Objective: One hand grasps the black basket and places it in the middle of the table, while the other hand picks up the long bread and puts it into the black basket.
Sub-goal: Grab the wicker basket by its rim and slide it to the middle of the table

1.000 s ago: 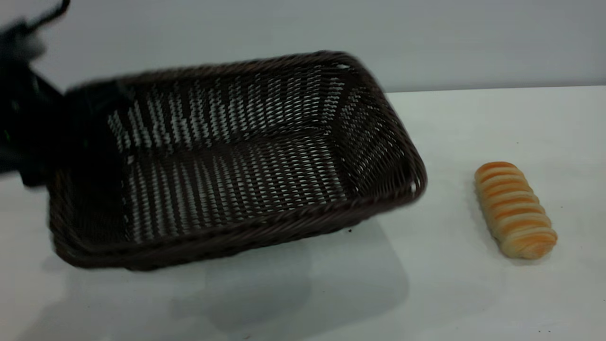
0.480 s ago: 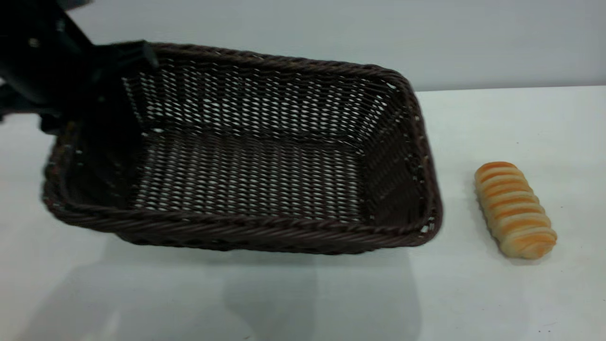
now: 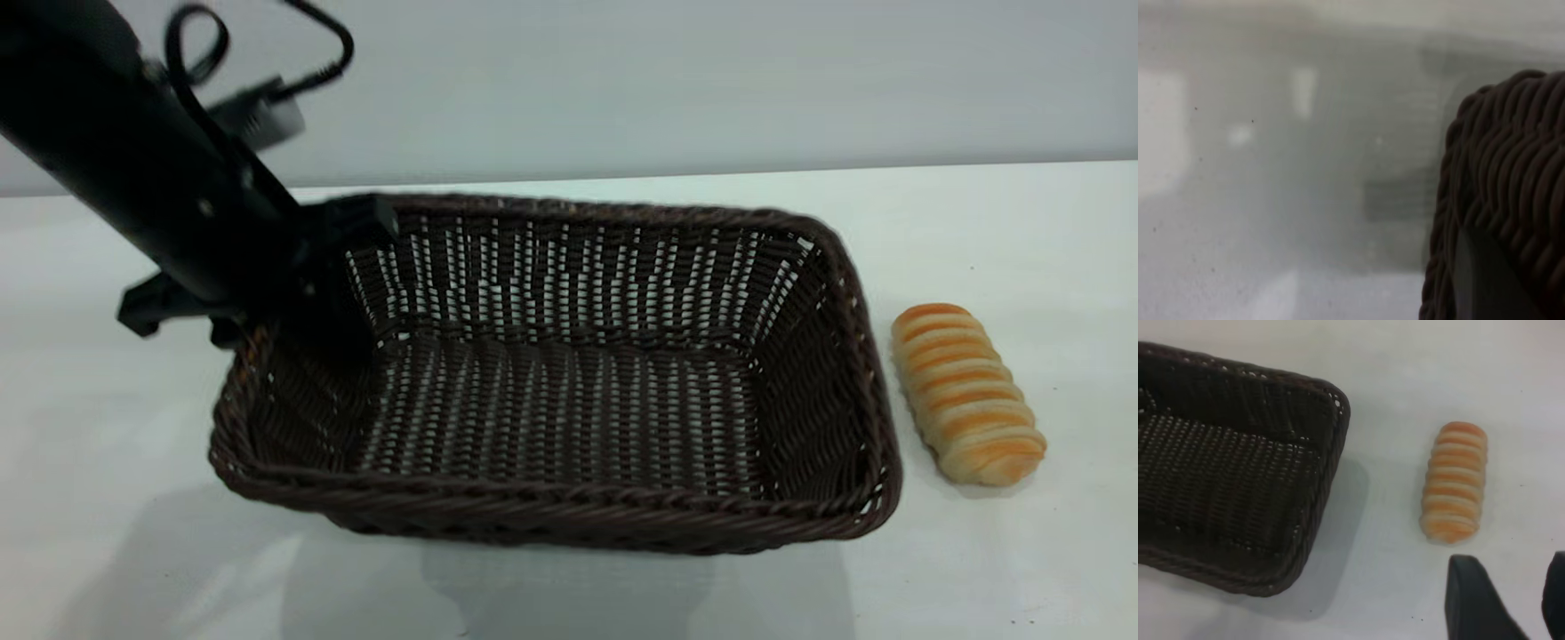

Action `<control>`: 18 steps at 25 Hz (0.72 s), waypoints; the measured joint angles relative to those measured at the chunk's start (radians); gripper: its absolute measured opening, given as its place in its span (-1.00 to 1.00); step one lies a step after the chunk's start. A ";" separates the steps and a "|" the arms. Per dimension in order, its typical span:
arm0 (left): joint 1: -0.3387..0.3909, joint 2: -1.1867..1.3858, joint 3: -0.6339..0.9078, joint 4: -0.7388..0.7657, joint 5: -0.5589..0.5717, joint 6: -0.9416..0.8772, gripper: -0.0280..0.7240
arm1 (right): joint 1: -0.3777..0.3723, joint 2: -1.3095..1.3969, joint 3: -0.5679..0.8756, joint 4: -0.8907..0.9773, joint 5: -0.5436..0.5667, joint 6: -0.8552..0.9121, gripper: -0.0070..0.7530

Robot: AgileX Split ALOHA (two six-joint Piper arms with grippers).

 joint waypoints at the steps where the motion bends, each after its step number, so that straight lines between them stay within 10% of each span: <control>1: 0.000 0.013 0.000 -0.002 -0.008 0.003 -0.29 | 0.000 0.000 0.000 0.001 0.000 0.000 -0.34; 18: 0.000 0.119 -0.002 -0.017 -0.073 0.009 -0.30 | 0.000 0.000 0.000 0.004 0.000 -0.006 -0.34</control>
